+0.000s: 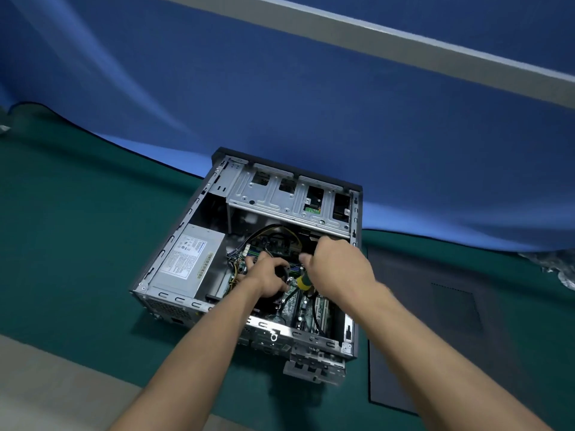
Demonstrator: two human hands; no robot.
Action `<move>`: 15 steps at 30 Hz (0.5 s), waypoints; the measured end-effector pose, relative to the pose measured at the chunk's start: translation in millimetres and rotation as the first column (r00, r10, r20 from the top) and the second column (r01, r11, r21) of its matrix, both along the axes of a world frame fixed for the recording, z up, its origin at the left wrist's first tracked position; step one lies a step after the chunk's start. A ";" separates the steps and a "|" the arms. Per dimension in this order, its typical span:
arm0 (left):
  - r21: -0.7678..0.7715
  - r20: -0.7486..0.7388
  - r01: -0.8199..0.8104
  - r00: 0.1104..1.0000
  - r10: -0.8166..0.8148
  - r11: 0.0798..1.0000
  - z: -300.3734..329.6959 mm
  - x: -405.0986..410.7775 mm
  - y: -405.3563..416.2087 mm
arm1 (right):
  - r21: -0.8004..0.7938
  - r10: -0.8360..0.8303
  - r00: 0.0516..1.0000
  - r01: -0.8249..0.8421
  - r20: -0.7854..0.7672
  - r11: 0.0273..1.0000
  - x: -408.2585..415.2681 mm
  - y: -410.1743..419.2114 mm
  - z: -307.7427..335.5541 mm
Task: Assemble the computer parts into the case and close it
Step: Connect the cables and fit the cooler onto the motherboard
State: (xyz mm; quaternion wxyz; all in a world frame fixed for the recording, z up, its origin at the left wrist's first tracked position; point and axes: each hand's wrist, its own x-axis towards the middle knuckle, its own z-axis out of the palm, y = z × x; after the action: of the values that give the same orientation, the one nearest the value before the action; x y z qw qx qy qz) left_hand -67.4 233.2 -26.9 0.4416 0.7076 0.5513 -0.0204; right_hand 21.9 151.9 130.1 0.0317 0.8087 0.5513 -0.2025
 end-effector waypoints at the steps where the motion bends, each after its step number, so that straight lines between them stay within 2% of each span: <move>1: 0.003 -0.007 0.006 1.000 -0.006 1.000 0.6 0.7 -1.7 | 0.019 0.019 0.998 -0.020 0.064 1.000 -1.0 1.0 -0.8; 2: 0.006 -0.011 0.010 1.000 -0.010 1.000 1.5 1.3 -3.6 | 0.011 0.027 0.998 -0.028 0.052 1.000 -0.3 2.2 -2.3; 5: 0.013 -0.024 0.020 1.000 -0.019 1.000 4.4 0.7 -5.0 | -0.078 0.010 0.984 -0.025 -0.178 0.997 -2.2 7.7 -0.1; 7: 0.011 -0.040 0.028 0.999 -0.027 1.000 6.7 -0.2 -5.9 | -0.070 0.038 0.992 -0.047 -0.119 0.996 -3.2 8.7 0.0; 9: 0.004 -0.043 0.030 0.999 -0.030 1.000 7.5 0.1 -6.9 | -0.016 0.070 0.996 -0.069 0.055 0.997 -3.9 7.9 0.1; 10: -0.001 -0.043 0.031 0.999 -0.031 1.000 8.2 0.0 -7.8 | -0.017 0.081 0.992 -0.079 0.095 0.997 -2.9 7.8 -0.2; 11: -0.004 -0.042 0.029 0.999 -0.029 1.000 8.8 0.6 -7.9 | -0.044 0.079 0.994 -0.076 0.072 0.996 -1.0 8.3 0.2; 14: -0.019 -0.037 0.025 0.999 -0.025 1.000 8.1 0.4 -4.5 | -0.156 0.041 0.991 -0.060 -0.125 0.986 2.6 12.3 5.1; 15: -0.029 -0.031 0.020 0.999 -0.021 0.999 7.7 0.2 -2.9 | -0.155 0.033 0.990 -0.054 -0.135 0.986 3.1 13.9 5.7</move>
State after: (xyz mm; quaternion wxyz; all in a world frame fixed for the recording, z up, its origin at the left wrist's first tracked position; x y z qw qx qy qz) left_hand -67.2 230.4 -19.1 0.4427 0.7065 0.5504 -0.0438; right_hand 24.9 165.8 135.8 0.0639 0.7763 0.5519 -0.2980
